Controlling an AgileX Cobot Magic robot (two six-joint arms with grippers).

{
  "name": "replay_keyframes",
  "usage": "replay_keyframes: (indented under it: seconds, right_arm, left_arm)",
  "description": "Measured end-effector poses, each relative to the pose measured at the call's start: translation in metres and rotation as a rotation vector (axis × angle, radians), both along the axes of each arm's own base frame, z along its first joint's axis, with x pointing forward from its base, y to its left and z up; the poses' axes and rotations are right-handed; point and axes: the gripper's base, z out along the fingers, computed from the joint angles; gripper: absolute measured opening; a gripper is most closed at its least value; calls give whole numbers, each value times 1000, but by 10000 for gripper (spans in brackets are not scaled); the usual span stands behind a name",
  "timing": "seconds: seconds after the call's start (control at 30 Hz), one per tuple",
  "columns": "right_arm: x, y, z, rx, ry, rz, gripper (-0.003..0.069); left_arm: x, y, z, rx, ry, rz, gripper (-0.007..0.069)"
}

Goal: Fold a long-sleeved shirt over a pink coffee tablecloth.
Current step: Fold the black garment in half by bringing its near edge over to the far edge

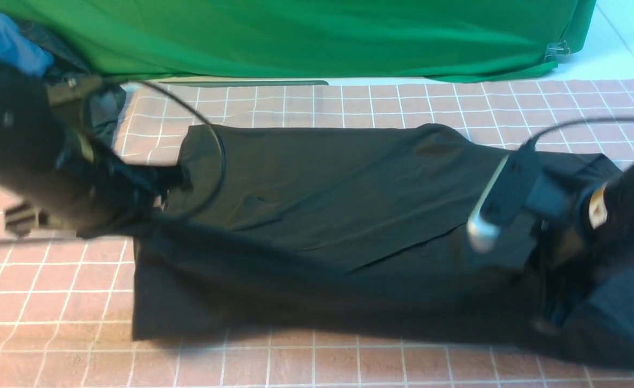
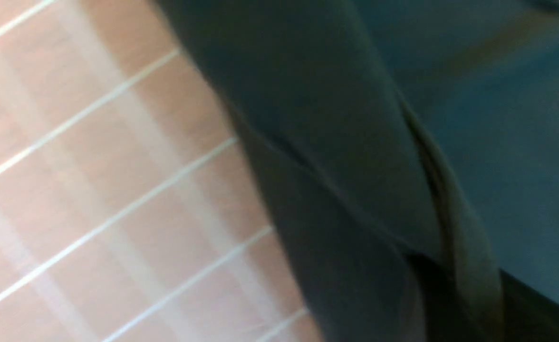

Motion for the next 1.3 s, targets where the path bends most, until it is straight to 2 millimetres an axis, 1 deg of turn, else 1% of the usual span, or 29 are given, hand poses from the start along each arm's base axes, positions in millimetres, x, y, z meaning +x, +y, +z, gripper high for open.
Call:
replay_keyframes:
  seconds: [0.07, 0.1, 0.23, 0.27, 0.3, 0.33, 0.37, 0.4, 0.43, 0.5, 0.53, 0.57, 0.6, 0.63, 0.7, 0.77, 0.87, 0.93, 1.0, 1.03, 1.1, 1.17, 1.23, 1.3]
  right_arm:
    - [17, -7, 2, 1, -7, -37, 101]
    - [20, -8, 3, 2, -12, -39, 101]
    - [56, -16, 0, -1, -17, -75, 101]
    - [69, -18, -2, 0, -19, -91, 101]
    - [77, -19, -3, 3, -19, -98, 101]
    - [88, -21, -7, 7, -14, -117, 101]
    - [99, -22, -8, 12, -17, -130, 101]
    - [105, -23, -9, 14, -19, -137, 101]
    - [119, -24, -10, 21, -29, -147, 101]
    - [137, -25, -14, 24, -35, -150, 101]
    - [148, -24, -19, 23, -38, -148, 101]
    - [155, -24, -21, 23, -40, -150, 101]
    - [158, -23, -25, 21, -34, -150, 101]
    - [172, -21, -32, 23, -42, -148, 101]
    - [187, -17, -37, 29, -67, -149, 101]
    - [202, -14, -46, 33, -86, -147, 101]
    - [222, -11, -52, 48, -146, -148, 101]
    - [228, -9, -55, 54, -169, -150, 104]
    - [232, -9, -57, 61, -196, -151, 123]
    - [233, -9, -57, 64, -206, -152, 140]
    - [236, -8, -55, 72, -237, -154, 197]
    - [236, -8, -53, 85, -251, -170, 261]
    - [235, -8, -48, 104, -248, -205, 308]
    - [232, -9, -39, 135, -230, -269, 322]
  left_arm:
    - [22, 6, 2, -39, -18, 25, 29]
    - [22, 6, 2, -39, -18, 25, 29]
    - [62, 14, 2, -105, -35, 75, 29]
    - [72, 15, 1, -111, -37, 79, 29]
    - [77, 16, 0, -114, -38, 83, 29]
    - [90, 17, -4, -119, -35, 90, 29]
    - [100, 16, -4, -126, -46, 93, 29]
    - [105, 16, -3, -129, -58, 94, 29]
    - [120, 15, -9, -129, -60, 94, 29]
    - [134, 13, -10, -132, -78, 94, 29]
    - [145, 13, -16, -131, -79, 95, 29]
    - [153, 12, -17, -132, -92, 94, 29]
    - [158, 12, -21, -131, -88, 96, 29]
    - [170, 12, -25, -127, -98, 95, 29]
    - [184, 11, -29, -112, -114, 89, 29]
    - [199, 11, -37, -103, -128, 86, 29]
    - [216, 10, -48, -90, -146, 82, 29]
    - [223, 10, -56, -86, -144, 80, 29]
    - [228, 10, -62, -84, -141, 79, 29]
    - [229, 10, -65, -78, -138, 78, 29]
    - [231, 10, -68, -78, -138, 78, 29]
    - [232, 10, -68, -65, -144, 71, 29]
    - [232, 11, -68, -59, -146, 69, 29]
    - [232, 11, -68, -53, -149, 74, 29]
